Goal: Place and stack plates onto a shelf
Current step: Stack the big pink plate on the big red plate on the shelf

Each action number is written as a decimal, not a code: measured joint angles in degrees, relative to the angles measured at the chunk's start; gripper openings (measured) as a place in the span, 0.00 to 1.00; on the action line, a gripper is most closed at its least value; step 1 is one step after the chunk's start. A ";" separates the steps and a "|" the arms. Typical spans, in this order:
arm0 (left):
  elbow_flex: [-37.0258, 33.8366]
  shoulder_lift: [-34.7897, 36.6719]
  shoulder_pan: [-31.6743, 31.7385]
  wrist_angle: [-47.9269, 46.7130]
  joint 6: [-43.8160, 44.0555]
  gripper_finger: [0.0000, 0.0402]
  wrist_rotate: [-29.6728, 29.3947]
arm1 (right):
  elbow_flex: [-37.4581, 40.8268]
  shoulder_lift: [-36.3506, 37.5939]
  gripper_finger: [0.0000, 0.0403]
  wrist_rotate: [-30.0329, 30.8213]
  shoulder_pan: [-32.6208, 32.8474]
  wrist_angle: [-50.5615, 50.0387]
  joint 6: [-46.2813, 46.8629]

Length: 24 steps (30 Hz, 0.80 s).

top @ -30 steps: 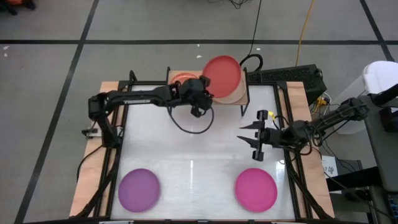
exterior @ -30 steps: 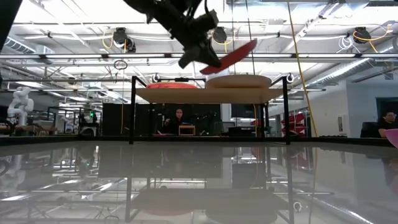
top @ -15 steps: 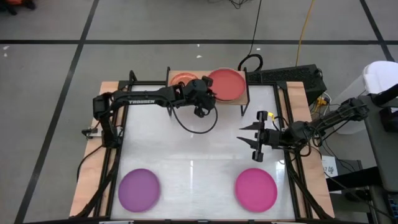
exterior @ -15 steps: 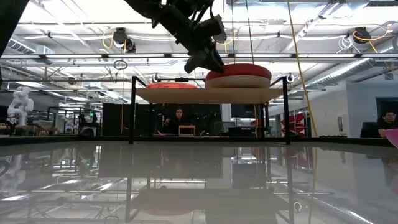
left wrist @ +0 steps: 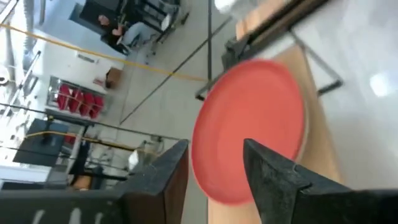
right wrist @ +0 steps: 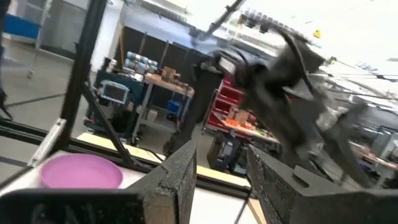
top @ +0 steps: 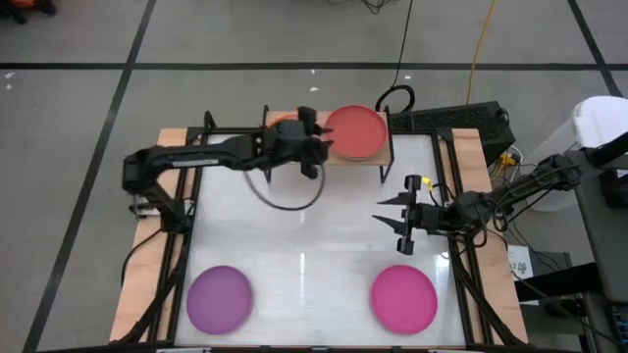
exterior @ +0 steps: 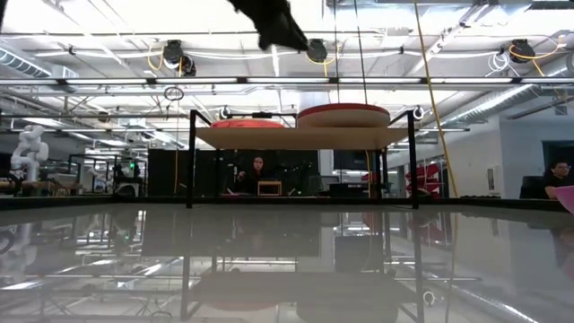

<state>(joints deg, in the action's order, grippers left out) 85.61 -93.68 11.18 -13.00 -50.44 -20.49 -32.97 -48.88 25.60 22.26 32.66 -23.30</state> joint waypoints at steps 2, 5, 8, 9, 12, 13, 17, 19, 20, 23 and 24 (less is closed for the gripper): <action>-0.03 3.48 -0.89 -0.75 2.78 0.39 1.25 | -0.02 0.04 0.32 0.18 -0.02 -0.68 0.53; -0.02 10.01 -1.62 -4.73 8.66 0.39 5.75 | -0.02 0.08 0.32 0.18 -0.02 -1.18 1.10; 0.03 16.43 -2.01 -9.58 15.61 0.39 12.89 | -0.02 0.09 0.32 0.18 -0.02 -1.31 1.60; -0.01 18.39 -2.03 -11.97 17.78 0.39 15.22 | -0.02 0.09 0.32 0.18 -0.02 -1.36 1.60; -1.98 24.50 -2.66 -14.82 23.40 0.39 20.57 | -0.02 0.09 0.32 0.17 -0.02 -1.60 1.82; -3.64 26.49 -3.20 -14.72 24.51 0.39 21.14 | -0.02 0.09 0.32 0.16 -0.02 -1.61 2.04; -14.22 35.07 -6.16 -10.27 27.74 0.39 21.52 | -0.02 0.09 0.32 0.16 -0.02 -1.65 2.41; -21.12 39.34 -7.79 -6.67 30.15 0.39 21.55 | -0.02 0.09 0.32 0.16 -0.02 -1.68 2.50; -24.85 41.63 -8.54 -4.50 31.17 0.39 21.49 | -0.02 0.09 0.32 0.20 -0.02 -1.74 2.50; -36.18 47.16 -10.67 4.77 34.29 0.39 20.14 | -0.02 0.07 0.32 2.51 -0.02 -2.20 2.53; -39.86 48.56 -11.10 7.61 35.14 0.39 19.85 | -0.02 0.05 0.32 3.39 -0.02 -2.31 2.77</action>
<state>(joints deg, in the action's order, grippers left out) 45.75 -45.12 0.08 -5.39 -15.30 -0.64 -32.99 -48.83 28.99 22.24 30.35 -20.53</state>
